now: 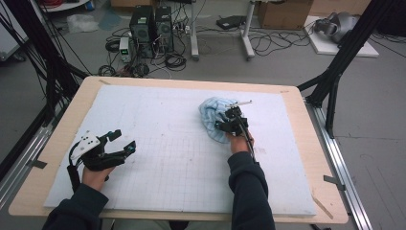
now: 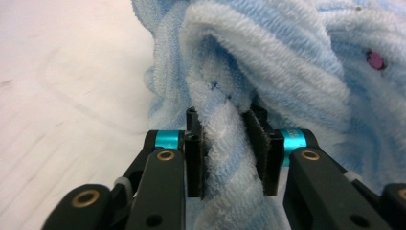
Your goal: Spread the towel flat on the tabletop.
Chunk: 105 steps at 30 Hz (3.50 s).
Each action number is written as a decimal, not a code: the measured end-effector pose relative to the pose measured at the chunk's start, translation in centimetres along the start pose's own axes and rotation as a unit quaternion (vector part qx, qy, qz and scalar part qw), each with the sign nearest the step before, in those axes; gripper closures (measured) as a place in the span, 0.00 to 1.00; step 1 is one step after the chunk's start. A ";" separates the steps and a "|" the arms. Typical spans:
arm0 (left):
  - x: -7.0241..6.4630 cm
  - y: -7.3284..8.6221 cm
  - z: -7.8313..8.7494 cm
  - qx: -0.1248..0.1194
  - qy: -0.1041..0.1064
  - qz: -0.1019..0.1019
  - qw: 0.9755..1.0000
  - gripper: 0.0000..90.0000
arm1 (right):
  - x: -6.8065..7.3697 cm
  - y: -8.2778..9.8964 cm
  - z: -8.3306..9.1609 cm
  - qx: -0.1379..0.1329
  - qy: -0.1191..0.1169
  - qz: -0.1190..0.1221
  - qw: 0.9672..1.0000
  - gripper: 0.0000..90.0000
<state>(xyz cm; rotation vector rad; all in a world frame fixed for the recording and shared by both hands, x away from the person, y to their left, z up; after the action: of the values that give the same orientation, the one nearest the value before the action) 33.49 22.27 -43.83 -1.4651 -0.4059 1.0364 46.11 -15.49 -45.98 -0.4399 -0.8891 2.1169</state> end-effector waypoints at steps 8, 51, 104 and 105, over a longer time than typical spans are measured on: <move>0.0 -0.1 0.0 -0.002 0.000 0.000 1.000 0.24 | 3.6 0.1 1.2 -0.027 -0.069 0.034 0.997 0.83; 0.4 -0.3 0.2 -0.007 -0.007 0.006 1.000 0.24 | 7.9 -0.3 1.3 -0.034 -0.094 0.127 0.987 0.60; 0.1 0.1 -0.1 0.002 -0.001 0.007 1.000 0.25 | 1.2 0.7 9.5 -0.069 0.145 0.121 0.980 0.41; 0.1 0.1 -0.1 0.001 -0.001 0.007 1.000 0.25 | 0.7 0.7 9.8 -0.068 0.151 0.111 0.980 0.41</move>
<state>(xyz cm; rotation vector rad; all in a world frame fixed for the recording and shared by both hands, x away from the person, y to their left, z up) 33.57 22.28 -43.99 -1.4671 -0.3954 1.0490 39.76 -19.61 -39.67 -0.9429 -0.8395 2.1166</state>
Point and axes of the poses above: each handheld gripper's, and its own axes: z roughly backward along the jaws, y roughly out of its underside, x roughly to its left, the point moved 5 cm from there along -z, roughly forward along the jaws, and after that the axes turned 14 degrees about z, right-handed, at the moved point
